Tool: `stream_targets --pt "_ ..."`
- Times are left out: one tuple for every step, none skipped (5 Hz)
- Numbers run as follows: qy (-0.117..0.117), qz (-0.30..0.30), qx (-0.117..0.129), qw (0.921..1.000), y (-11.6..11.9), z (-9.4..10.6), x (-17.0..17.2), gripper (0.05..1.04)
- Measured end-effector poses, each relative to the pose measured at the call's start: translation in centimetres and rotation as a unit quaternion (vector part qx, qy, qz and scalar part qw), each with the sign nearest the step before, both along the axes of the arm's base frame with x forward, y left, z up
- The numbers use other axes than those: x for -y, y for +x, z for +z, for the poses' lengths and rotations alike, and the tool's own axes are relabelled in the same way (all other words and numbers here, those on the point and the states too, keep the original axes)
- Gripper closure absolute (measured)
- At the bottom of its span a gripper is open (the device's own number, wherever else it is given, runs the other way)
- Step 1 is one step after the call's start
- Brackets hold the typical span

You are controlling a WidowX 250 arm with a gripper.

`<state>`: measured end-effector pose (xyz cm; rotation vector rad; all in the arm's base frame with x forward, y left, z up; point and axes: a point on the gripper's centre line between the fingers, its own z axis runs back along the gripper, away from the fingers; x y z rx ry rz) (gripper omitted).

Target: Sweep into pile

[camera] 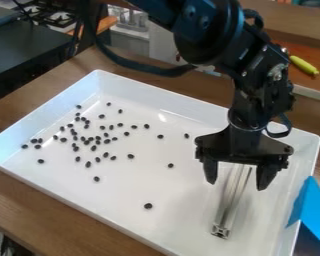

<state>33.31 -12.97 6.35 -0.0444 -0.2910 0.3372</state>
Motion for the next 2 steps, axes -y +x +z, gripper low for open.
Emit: stream_targets --pt "0.003 0.000 -0.016 0.9999 -0.35 -1.04 0.01 0.127" --pt "-0.019 0.002 -0.025 0.9995 -0.17 -1.11 -0.39 0.407"
